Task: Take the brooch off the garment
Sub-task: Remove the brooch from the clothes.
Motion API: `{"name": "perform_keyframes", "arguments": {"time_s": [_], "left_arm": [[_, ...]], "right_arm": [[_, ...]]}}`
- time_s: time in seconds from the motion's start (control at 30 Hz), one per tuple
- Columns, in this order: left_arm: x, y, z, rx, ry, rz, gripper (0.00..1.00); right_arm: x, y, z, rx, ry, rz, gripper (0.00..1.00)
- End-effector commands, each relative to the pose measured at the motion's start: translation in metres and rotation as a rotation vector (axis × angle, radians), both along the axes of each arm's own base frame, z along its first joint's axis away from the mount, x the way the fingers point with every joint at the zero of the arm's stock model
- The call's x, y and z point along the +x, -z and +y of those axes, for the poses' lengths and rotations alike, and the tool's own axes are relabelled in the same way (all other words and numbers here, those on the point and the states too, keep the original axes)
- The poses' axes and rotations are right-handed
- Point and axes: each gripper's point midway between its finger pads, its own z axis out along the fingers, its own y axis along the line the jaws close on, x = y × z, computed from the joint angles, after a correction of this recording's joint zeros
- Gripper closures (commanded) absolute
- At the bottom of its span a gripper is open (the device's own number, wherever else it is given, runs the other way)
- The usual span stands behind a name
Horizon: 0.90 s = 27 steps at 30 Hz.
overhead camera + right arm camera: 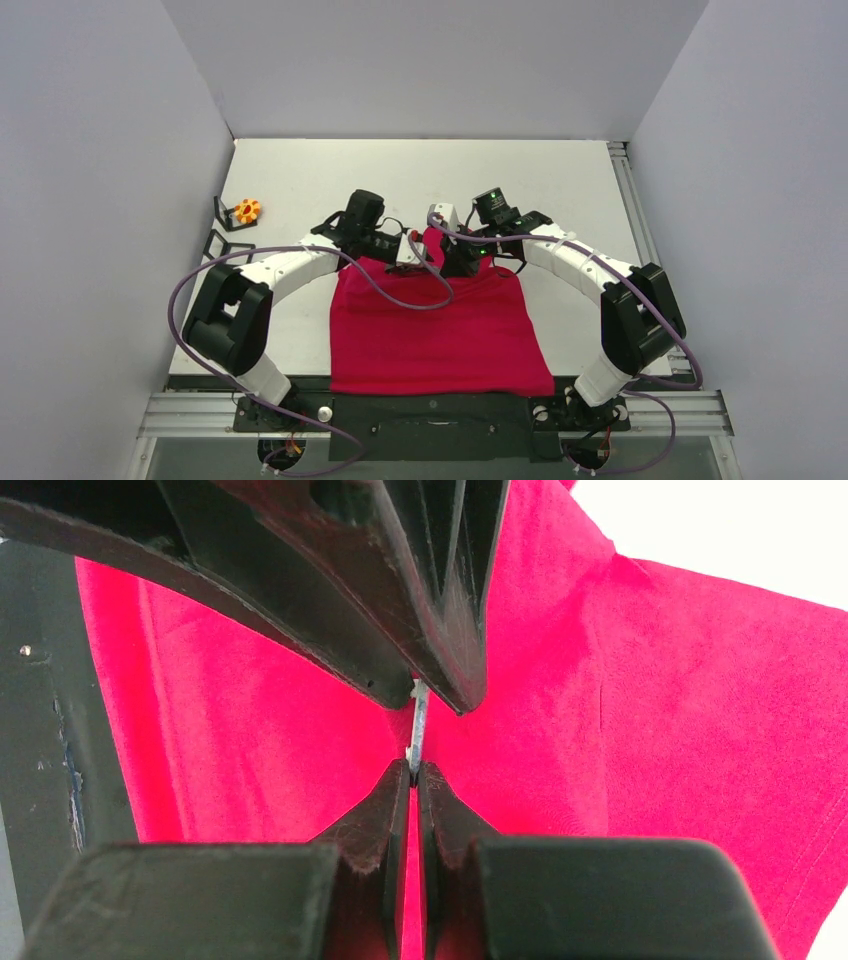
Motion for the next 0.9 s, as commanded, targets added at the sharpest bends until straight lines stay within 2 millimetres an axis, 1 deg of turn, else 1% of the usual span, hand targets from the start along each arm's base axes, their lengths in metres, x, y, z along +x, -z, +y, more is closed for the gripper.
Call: {"name": "perform_keyframes", "arguments": {"time_s": [0.0, 0.1, 0.13, 0.27, 0.3, 0.33, 0.37, 0.4, 0.43, 0.47, 0.5, 0.53, 0.57, 0.6, 0.63, 0.67, 0.7, 0.73, 0.77, 0.8, 0.83, 0.87], "left_arm": [[0.001, -0.002, -0.006, 0.01, 0.0, 0.006, 0.74], [0.002, -0.001, -0.007, 0.016, -0.011, 0.012, 0.73], [0.003, -0.001, -0.007, 0.018, -0.013, 0.011, 0.74], [0.001, -0.001, -0.007, 0.02, -0.01, 0.023, 0.86], [0.0, -0.001, -0.007, 0.022, -0.009, 0.031, 0.93], [-0.001, -0.001, -0.007, 0.02, -0.009, 0.042, 0.98], [-0.002, -0.003, -0.007, 0.017, -0.022, 0.066, 1.0], [-0.001, -0.006, -0.006, -0.002, -0.025, 0.081, 1.0], [-0.001, -0.01, -0.005, -0.016, -0.053, 0.128, 1.0], [0.006, -0.016, -0.003, -0.057, -0.075, 0.129, 1.0], [0.005, -0.022, -0.002, -0.077, -0.119, 0.212, 1.0], [0.015, -0.03, -0.001, -0.135, -0.139, 0.191, 1.0], [0.015, -0.036, 0.0, -0.158, -0.182, 0.281, 1.0], [0.018, -0.043, 0.001, -0.201, -0.213, 0.331, 1.0], [0.019, -0.047, 0.001, -0.221, -0.226, 0.347, 1.0], [0.02, -0.052, 0.002, -0.253, -0.248, 0.4, 1.0], [0.022, -0.056, 0.003, -0.273, -0.266, 0.424, 1.0], [0.023, -0.063, 0.002, -0.311, -0.283, 0.471, 1.0], [0.026, -0.066, 0.003, -0.33, -0.301, 0.499, 1.0], [0.026, -0.072, 0.003, -0.363, -0.312, 0.543, 1.0], [0.029, -0.072, 0.005, -0.376, -0.332, 0.565, 1.0], [0.029, -0.078, 0.005, -0.402, -0.336, 0.592, 1.0]], "right_arm": [[0.006, -0.038, 0.013, 0.075, -0.045, -0.114, 1.0], [0.004, -0.038, 0.014, 0.073, -0.054, -0.119, 1.0], [0.004, -0.039, 0.014, 0.074, -0.054, -0.122, 1.0], [0.005, -0.041, 0.015, 0.076, -0.055, -0.123, 1.0], [0.006, -0.042, 0.016, 0.082, -0.051, -0.125, 1.0], [0.007, -0.043, 0.016, 0.09, -0.032, -0.11, 0.99], [0.012, -0.047, 0.016, 0.106, -0.014, -0.117, 0.93], [0.013, -0.048, 0.015, 0.117, 0.012, -0.094, 0.81], [0.021, -0.054, 0.012, 0.14, 0.041, -0.114, 0.75], [0.022, -0.052, 0.009, 0.148, 0.075, -0.086, 0.68], [0.029, -0.059, 0.006, 0.172, 0.111, -0.096, 0.66], [0.03, -0.056, 0.002, 0.172, 0.13, -0.088, 0.63], [0.035, -0.06, -0.002, 0.186, 0.162, -0.092, 0.63], [0.037, -0.056, -0.007, 0.183, 0.189, -0.083, 0.62], [0.04, -0.059, -0.008, 0.201, 0.217, -0.073, 0.62], [0.043, -0.056, -0.013, 0.202, 0.25, -0.057, 0.62], [0.048, -0.061, -0.013, 0.231, 0.288, -0.045, 0.62], [0.051, -0.058, -0.018, 0.243, 0.329, -0.015, 0.62], [0.057, -0.061, -0.017, 0.271, 0.357, -0.001, 0.62], [0.06, -0.059, -0.02, 0.28, 0.381, 0.014, 0.63], [0.064, -0.061, -0.019, 0.3, 0.403, 0.027, 0.63], [0.067, -0.061, -0.02, 0.31, 0.415, 0.027, 0.63]]}}
